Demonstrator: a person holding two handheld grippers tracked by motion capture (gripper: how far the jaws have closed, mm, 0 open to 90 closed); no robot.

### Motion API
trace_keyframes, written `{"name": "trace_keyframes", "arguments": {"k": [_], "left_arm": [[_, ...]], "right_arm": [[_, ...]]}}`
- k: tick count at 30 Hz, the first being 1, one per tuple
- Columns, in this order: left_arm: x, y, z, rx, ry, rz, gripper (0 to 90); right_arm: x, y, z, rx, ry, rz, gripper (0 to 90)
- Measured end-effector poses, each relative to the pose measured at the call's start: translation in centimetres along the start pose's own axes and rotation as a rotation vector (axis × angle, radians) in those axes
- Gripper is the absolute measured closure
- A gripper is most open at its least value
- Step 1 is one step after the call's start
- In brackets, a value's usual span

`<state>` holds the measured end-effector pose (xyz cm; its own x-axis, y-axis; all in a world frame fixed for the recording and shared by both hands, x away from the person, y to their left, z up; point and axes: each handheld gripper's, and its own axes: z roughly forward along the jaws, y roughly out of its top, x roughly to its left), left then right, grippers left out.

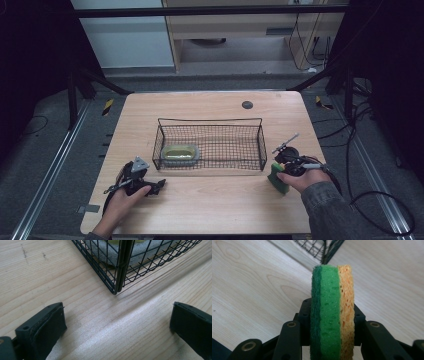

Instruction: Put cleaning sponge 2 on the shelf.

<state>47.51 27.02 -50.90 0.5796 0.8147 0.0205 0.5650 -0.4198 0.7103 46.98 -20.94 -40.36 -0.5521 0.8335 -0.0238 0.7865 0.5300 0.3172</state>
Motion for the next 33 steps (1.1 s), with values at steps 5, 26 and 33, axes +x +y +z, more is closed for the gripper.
{"name": "trace_keyframes", "arguments": {"k": [5,26,33], "left_arm": [[0.0,0.0,0.0,0.0,0.0,0.0,0.0],[0.0,0.0,0.0,-0.005,-0.003,-0.002,0.0],[0.1,0.0,0.0,-0.005,-0.004,0.0,0.0]], "right_arm": [[-1.6,0.2,-1.8,-0.069,-0.049,0.0,64.1],[-6.7,6.5,-9.4,-0.312,-0.146,-0.019,64.2],[-6.2,8.2,-9.5,-0.316,-0.152,-0.043,64.2]]}}
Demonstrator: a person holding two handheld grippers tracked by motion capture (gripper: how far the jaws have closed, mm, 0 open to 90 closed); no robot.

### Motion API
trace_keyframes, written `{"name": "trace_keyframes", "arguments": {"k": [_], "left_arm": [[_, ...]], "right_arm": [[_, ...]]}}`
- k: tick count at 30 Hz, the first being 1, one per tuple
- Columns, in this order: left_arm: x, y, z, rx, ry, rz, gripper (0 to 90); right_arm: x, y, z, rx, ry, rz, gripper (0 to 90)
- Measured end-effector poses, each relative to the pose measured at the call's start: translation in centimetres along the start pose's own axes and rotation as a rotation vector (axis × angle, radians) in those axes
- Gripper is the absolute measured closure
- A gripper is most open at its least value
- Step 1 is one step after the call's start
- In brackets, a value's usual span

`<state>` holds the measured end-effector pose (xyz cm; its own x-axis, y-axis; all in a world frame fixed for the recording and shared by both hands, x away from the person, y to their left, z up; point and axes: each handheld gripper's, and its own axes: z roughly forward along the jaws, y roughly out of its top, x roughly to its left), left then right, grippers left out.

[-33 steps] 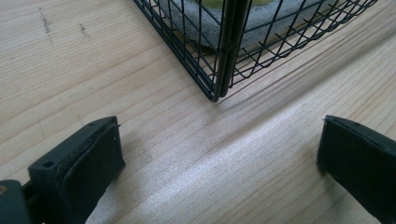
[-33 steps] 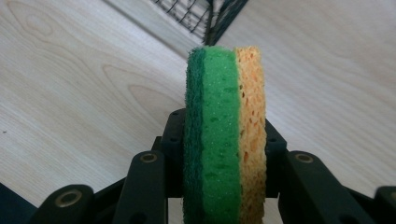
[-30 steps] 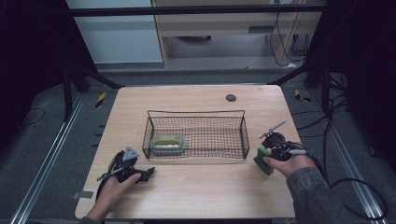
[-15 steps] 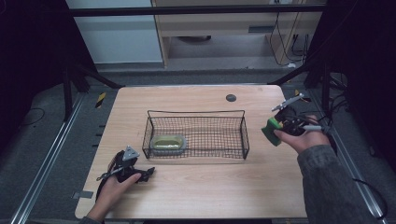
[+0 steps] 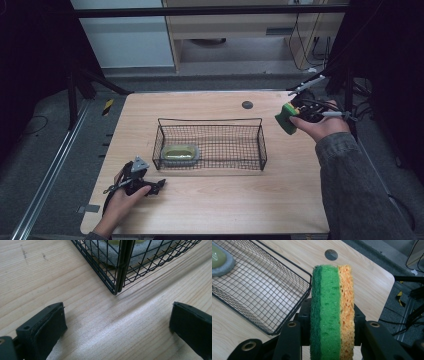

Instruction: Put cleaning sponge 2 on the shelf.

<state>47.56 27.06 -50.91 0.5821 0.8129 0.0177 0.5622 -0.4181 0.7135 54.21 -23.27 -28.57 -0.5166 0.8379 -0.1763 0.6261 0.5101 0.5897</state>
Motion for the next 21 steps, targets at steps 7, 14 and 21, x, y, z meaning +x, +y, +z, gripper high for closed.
{"name": "trace_keyframes", "arguments": {"k": [7,14,21], "left_arm": [[0.0,0.0,0.0,0.001,0.0,0.0,0.0],[0.0,0.0,0.0,0.001,0.0,0.0,0.0],[0.0,0.0,0.0,0.001,0.0,0.001,0.0]], "right_arm": [[0.6,1.5,0.2,-0.008,0.01,-0.022,64.2],[1.2,2.6,1.1,-0.014,0.053,-0.03,64.2],[1.5,3.1,2.3,-0.008,0.081,-0.035,64.3]]}}
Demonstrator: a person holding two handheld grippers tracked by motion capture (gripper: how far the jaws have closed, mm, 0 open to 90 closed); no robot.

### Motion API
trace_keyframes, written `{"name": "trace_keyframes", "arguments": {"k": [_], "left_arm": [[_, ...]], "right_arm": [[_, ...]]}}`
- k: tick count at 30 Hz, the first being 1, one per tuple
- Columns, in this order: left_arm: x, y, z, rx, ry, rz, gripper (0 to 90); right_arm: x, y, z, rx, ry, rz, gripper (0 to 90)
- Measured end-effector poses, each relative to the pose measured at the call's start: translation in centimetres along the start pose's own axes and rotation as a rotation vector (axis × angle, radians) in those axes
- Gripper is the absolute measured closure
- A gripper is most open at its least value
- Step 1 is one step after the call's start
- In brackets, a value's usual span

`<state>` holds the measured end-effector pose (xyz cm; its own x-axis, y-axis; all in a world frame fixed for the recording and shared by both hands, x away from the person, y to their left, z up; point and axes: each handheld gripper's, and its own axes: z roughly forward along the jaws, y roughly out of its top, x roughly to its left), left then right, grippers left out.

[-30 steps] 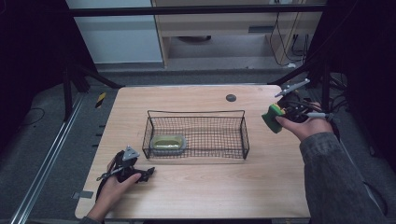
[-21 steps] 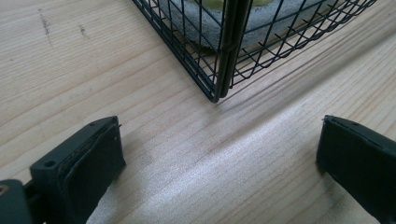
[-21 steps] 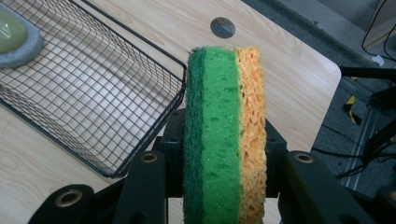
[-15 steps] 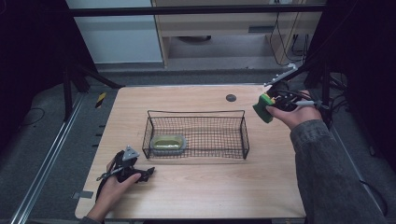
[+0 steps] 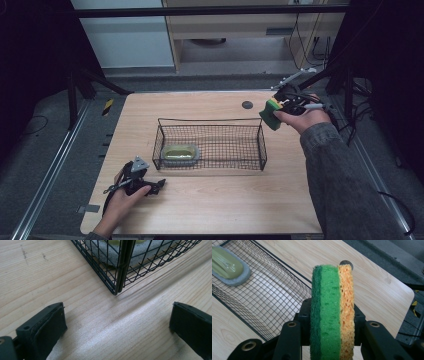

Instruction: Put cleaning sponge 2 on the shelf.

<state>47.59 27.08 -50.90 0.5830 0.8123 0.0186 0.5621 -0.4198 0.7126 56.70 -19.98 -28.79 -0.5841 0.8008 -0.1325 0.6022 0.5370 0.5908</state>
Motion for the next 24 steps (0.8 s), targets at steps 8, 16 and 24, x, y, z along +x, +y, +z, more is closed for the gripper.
{"name": "trace_keyframes", "arguments": {"k": [8,16,24], "left_arm": [[0.0,0.0,0.0,-0.001,0.0,0.001,0.0],[0.0,0.0,0.0,0.0,-0.002,0.002,0.0],[0.0,0.0,0.0,-0.001,-0.002,0.002,0.0]], "right_arm": [[0.9,0.6,1.0,-0.011,0.013,-0.02,64.2],[1.3,0.1,2.4,-0.002,0.042,-0.017,64.2],[1.7,-0.6,4.1,0.025,0.057,-0.031,64.2]]}}
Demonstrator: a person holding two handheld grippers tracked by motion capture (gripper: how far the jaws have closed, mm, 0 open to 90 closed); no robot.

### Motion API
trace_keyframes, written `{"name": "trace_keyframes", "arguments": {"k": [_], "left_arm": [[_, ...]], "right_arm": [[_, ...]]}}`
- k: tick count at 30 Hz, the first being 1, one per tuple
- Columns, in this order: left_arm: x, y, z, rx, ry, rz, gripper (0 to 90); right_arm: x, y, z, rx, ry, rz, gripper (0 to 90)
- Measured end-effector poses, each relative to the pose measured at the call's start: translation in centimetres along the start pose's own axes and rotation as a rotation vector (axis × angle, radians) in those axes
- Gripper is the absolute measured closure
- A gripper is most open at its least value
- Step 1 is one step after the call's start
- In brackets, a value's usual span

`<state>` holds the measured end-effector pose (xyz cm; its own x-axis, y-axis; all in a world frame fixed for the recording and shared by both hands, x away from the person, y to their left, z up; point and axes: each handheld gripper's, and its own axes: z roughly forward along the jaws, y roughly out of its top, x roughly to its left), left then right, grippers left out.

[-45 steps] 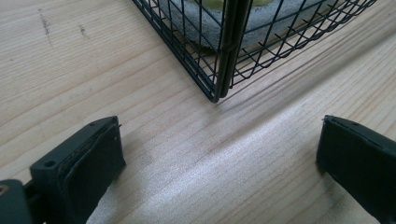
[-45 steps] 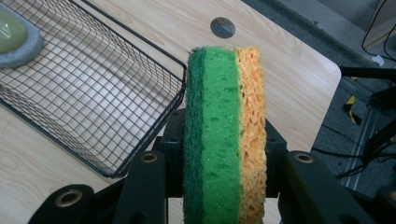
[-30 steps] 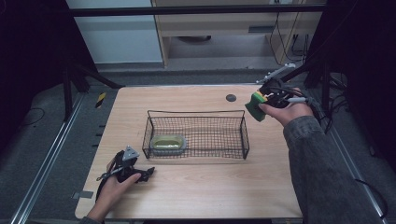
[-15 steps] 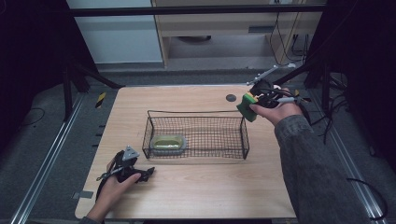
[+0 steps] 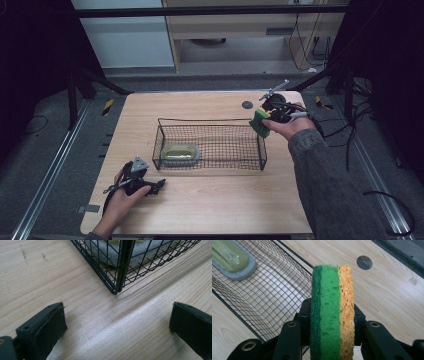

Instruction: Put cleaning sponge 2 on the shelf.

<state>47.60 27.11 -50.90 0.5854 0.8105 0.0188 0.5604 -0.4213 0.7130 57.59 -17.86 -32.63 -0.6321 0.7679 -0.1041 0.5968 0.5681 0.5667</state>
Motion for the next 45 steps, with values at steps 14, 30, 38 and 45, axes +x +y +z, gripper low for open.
{"name": "trace_keyframes", "arguments": {"k": [14,30,38,45], "left_arm": [[0.0,0.0,0.0,0.0,0.0,0.001,0.0],[0.0,0.0,0.0,0.0,-0.001,0.001,0.0],[0.0,0.0,0.0,0.0,-0.002,0.001,0.0],[0.0,0.0,0.0,-0.001,-0.002,0.001,0.0]], "right_arm": [[0.1,-0.1,1.4,0.016,0.005,-0.014,64.2],[0.6,-0.2,3.1,0.031,0.009,-0.025,64.2],[1.2,0.1,3.8,0.041,0.023,-0.043,64.2],[1.2,-0.6,4.9,0.054,0.031,-0.03,64.2]]}}
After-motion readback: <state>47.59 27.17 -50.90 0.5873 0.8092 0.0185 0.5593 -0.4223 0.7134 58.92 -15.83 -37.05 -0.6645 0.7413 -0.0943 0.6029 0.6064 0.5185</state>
